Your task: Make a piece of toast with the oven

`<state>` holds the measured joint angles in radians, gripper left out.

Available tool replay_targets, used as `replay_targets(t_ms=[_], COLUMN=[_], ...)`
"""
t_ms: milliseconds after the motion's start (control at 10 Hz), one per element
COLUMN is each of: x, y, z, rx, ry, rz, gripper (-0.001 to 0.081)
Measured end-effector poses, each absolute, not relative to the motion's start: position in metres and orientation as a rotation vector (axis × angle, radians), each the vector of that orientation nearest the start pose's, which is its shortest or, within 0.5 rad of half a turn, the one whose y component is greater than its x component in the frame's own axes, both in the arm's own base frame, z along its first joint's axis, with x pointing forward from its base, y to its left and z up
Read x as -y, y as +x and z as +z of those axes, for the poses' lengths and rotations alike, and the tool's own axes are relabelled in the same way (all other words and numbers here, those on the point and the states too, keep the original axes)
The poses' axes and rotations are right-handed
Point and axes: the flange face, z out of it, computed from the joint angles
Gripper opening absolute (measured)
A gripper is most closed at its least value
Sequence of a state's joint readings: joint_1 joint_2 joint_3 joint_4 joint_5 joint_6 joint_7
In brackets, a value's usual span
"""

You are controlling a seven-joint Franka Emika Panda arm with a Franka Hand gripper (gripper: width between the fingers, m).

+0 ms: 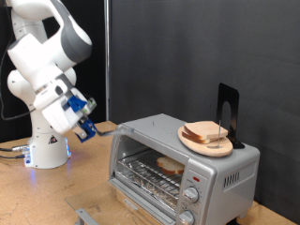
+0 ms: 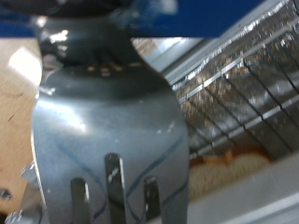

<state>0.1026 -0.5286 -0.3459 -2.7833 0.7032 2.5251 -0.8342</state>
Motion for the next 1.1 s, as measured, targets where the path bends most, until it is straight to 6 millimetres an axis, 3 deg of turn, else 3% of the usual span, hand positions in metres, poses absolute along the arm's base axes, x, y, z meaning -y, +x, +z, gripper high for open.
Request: replay_targets(t_ms=[300, 600, 800, 1100], x=[0.096, 0.089, 0.063, 0.007], y=[0.351, 0.355, 0.362, 0.372], z=[0.403, 0.404, 0.413, 0.419], rx=[0.067, -0.022, -0.078, -0.035], ry=[-2.575, -2.520, -2.464, -2.459], rz=[-0.664, -0.653, -0.571, -0.508], gripper=[0.0409, 0.0409, 0.0409, 0.0409])
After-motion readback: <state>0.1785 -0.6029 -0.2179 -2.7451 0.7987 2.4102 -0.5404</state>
